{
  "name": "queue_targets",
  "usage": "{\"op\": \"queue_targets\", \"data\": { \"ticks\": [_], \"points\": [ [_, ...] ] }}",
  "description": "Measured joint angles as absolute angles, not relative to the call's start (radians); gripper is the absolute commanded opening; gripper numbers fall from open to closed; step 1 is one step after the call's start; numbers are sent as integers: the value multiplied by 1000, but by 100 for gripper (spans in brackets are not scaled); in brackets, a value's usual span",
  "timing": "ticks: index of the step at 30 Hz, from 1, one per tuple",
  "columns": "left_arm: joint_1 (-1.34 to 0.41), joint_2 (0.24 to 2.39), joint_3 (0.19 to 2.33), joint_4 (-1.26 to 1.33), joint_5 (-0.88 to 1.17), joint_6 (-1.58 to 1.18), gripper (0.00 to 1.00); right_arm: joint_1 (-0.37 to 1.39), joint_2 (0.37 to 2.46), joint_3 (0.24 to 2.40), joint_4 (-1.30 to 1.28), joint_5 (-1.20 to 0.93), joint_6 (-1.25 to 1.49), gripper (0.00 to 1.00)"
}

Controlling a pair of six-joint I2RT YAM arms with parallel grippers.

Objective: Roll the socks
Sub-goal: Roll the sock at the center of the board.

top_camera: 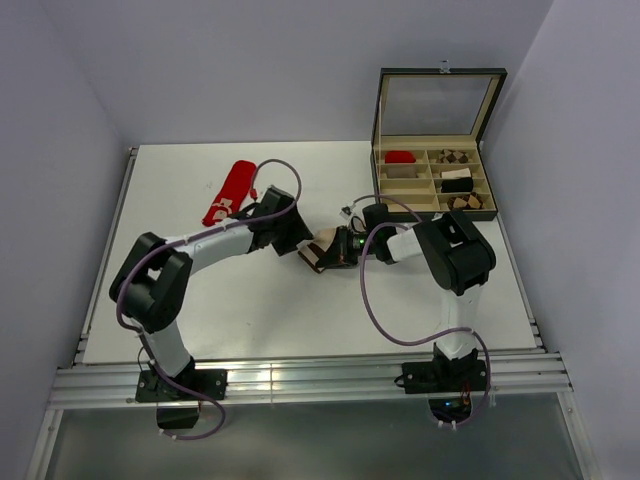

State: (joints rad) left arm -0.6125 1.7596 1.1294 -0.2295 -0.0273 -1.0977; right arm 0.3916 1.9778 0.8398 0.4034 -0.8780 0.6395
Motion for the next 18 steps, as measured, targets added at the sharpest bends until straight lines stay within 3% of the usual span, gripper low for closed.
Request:
{"op": "queue_targets", "data": {
  "ticks": [18],
  "points": [
    [-634, 1800, 1124, -262, -28, -1097, 54, 377, 2012, 865, 388, -919, 701, 0]
  ]
}}
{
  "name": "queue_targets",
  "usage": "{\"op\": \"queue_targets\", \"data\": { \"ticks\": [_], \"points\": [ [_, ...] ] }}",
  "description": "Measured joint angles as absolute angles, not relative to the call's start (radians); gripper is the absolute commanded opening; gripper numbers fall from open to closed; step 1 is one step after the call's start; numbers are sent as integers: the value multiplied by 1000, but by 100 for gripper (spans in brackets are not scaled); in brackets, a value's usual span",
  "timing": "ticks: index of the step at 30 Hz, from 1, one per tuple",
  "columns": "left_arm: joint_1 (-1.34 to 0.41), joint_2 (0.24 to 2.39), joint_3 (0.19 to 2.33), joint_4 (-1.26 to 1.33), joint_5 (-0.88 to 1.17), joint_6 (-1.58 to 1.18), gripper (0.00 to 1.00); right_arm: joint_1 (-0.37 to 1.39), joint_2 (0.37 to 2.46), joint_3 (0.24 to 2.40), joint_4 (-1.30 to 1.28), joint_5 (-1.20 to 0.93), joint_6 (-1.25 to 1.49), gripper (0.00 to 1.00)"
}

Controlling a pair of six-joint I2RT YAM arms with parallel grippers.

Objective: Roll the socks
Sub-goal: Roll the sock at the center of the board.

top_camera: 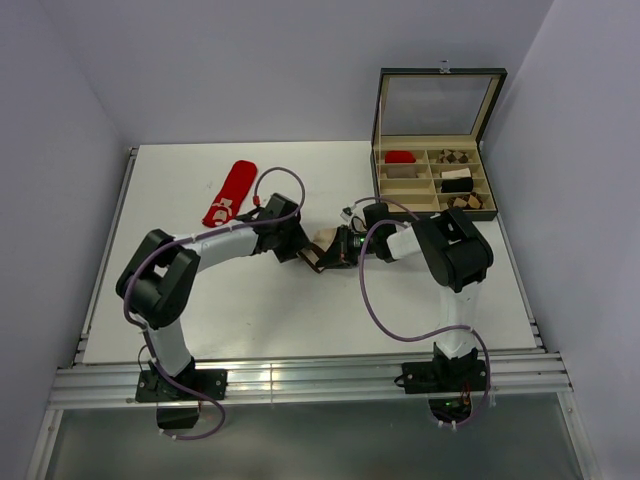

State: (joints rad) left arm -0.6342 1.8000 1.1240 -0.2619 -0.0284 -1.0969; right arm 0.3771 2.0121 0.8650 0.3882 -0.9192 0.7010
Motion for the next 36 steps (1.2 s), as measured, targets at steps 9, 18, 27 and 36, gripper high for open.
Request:
{"op": "queue_targets", "data": {
  "ticks": [9, 18, 27, 36],
  "points": [
    [-636, 1835, 1106, -264, -33, -1094, 49, 376, 2018, 871, 375, -926, 717, 0],
    [-645, 1860, 1121, -243, -38, -1089, 16, 376, 2017, 872, 373, -925, 715, 0],
    [-653, 1905, 1215, -337, -45, -1026, 0, 388, 1911, 848, 281, -811, 635, 43],
    [-657, 1951, 1324, -461, -65, -913, 1, 554, 1599, 785, 103, -320, 438, 48]
  ]
}}
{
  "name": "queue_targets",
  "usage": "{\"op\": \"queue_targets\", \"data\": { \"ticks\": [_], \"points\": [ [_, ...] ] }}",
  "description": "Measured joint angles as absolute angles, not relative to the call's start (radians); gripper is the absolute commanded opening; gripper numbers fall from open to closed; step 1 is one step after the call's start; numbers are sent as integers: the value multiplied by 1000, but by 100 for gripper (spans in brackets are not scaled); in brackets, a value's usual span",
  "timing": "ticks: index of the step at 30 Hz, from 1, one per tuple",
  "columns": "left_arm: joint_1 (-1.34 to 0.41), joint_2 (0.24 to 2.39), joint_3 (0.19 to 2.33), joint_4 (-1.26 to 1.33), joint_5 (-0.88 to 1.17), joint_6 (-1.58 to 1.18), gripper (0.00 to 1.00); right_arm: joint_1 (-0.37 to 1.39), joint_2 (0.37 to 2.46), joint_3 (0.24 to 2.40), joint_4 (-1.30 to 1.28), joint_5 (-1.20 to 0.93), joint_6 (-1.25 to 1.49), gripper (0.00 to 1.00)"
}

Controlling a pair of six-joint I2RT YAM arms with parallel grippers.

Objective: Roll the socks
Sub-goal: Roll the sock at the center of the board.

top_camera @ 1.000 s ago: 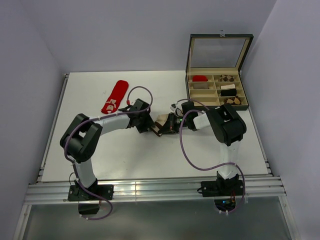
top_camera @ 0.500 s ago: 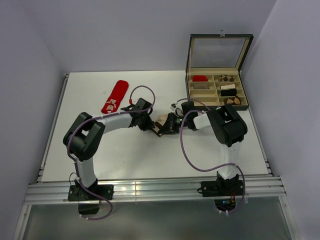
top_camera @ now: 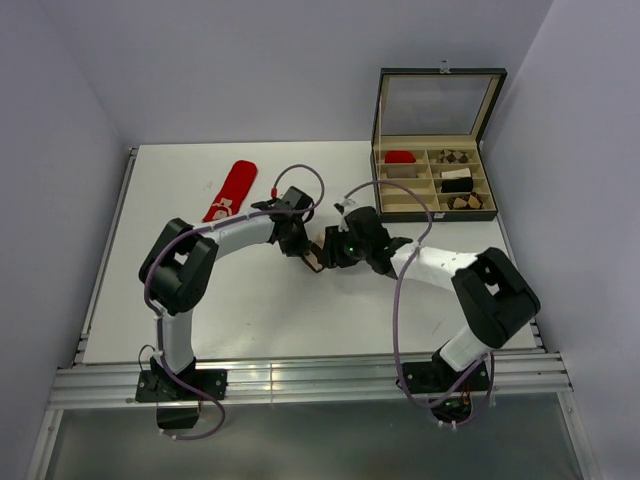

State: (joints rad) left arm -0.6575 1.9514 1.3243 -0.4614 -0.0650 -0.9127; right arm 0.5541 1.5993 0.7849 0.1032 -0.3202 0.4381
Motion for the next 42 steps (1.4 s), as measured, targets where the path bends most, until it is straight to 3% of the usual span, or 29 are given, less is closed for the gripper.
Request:
{"op": "queue_targets", "data": {
  "ticks": [6, 15, 34, 42],
  "points": [
    [-657, 1959, 1346, -495, -68, -876, 1, 751, 1551, 801, 99, -44, 331, 49],
    [-656, 1959, 1347, -498, -55, -866, 1, 855, 1645, 869, 81, 159, 235, 49],
    [-632, 1961, 1346, -506, -15, -866, 1, 906, 1771, 920, 142, 307, 202, 47],
    [-639, 1961, 1346, -505, -16, -865, 0, 940, 1764, 818, 242, 299, 158, 46]
  ]
}}
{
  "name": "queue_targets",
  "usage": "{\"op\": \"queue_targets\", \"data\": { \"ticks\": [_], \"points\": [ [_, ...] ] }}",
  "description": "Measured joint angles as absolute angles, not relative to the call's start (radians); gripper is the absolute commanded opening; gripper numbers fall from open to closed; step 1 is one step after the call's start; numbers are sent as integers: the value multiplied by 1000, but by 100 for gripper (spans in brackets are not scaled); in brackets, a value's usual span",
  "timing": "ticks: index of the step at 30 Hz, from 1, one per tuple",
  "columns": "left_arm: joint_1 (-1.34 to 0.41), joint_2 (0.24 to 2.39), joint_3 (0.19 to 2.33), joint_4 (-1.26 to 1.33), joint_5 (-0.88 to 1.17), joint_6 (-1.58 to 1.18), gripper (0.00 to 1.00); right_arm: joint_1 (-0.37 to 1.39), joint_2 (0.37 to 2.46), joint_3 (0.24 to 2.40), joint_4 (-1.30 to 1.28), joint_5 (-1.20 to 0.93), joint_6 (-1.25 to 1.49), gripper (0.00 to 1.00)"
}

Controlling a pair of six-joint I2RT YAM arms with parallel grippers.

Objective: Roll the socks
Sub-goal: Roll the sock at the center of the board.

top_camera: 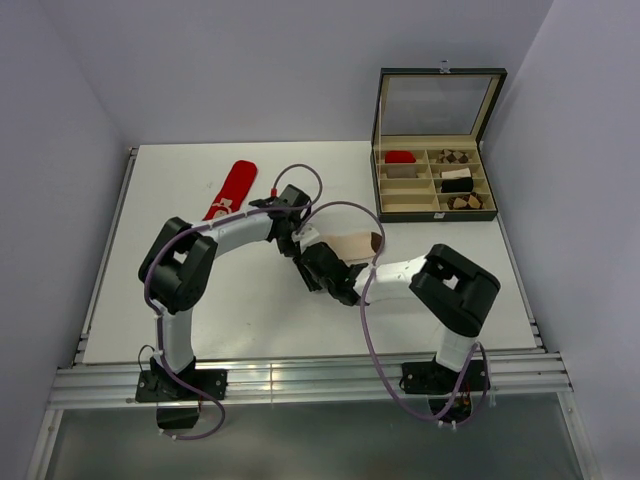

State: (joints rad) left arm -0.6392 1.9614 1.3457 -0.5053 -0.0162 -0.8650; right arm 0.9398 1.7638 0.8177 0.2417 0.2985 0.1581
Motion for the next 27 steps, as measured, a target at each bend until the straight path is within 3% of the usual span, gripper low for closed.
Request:
{"op": "queue_targets", "data": {
  "ticks": [9, 27],
  "points": [
    [-649, 1961, 1346, -505, -15, -859, 0, 938, 1667, 712, 334, 279, 147, 47],
    [-649, 1963, 1349, -508, -15, -859, 1, 938, 1707, 726, 402, 277, 110, 41]
  ]
}}
